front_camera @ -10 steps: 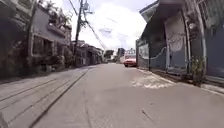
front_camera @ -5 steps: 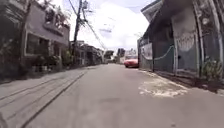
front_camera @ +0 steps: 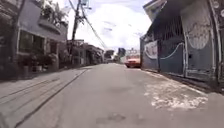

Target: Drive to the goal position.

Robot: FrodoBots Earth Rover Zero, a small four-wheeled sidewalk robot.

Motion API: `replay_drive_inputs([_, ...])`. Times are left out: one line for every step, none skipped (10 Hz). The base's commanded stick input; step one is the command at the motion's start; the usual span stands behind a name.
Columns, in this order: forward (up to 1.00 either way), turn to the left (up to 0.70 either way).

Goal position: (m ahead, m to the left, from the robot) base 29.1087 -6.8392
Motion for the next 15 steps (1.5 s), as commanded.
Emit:
replay_drive_inputs([1.0,0.0])
replay_drive_inputs([1.0,0.0])
replay_drive_inputs([1.0,0.0])
replay_drive_inputs([1.0,0.0])
replay_drive_inputs([1.0,0.0])
replay_drive_inputs([1.0,0.0])
replay_drive_inputs([1.0,0.0])
replay_drive_inputs([1.0,0.0])
replay_drive_inputs([1.0,0.0])
replay_drive_inputs([1.0,0.0])
replay_drive_inputs([1.0,0.0])
replay_drive_inputs([1.0,0.0])
replay_drive_inputs([1.0,0.0])
replay_drive_inputs([1.0,0.0])
replay_drive_inputs([1.0,0.0])
